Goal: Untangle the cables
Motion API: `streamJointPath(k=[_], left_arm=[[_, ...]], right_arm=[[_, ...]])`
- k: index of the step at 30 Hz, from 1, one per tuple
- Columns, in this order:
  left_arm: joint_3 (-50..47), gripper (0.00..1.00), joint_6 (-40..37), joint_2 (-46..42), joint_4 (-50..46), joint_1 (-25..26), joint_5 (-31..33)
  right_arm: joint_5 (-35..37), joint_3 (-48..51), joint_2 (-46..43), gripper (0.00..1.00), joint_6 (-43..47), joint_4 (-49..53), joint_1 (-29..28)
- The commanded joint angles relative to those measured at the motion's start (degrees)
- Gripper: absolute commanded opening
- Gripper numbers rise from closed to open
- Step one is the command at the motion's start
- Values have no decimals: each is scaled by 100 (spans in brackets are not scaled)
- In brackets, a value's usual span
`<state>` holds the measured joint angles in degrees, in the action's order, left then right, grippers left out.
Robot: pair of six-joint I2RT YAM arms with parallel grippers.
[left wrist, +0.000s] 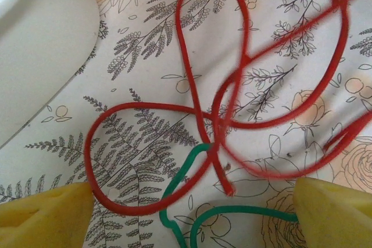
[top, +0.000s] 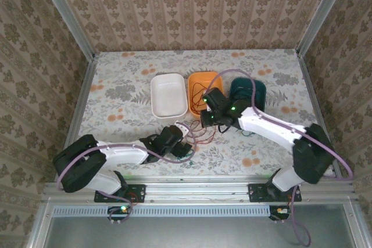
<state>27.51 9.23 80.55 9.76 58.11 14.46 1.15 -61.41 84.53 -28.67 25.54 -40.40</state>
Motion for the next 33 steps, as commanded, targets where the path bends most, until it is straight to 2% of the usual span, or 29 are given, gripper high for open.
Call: streamJointPath(k=[1,10,15,18,21,25,33], left_arm=[[29,90,-27,123,178,-5,116],[-64,90,57,148,319,-28,188],[-292,90,65,-239,504,-33,185],[-368,91,61,-597,563,-66,203],[-313,92,149,-946,492,-175,227],[-161,93,389,-1375,404,-435,282],[-320,94,720,-2299,120,-976,661]], right_arm=[[-82,-162,-450,0,-151,-15,-17],[1244,-1175,-1362,0,405,228,22],[1458,-1480,-1341,0,714,101,271],[1180,-1575,-1036,0,703,28,598],[514,-1615,-540,0,801,-152,958],[160,-1909,414,0,1141,-52,1172],[292,-2669,1952,0,1716,290,1236]])
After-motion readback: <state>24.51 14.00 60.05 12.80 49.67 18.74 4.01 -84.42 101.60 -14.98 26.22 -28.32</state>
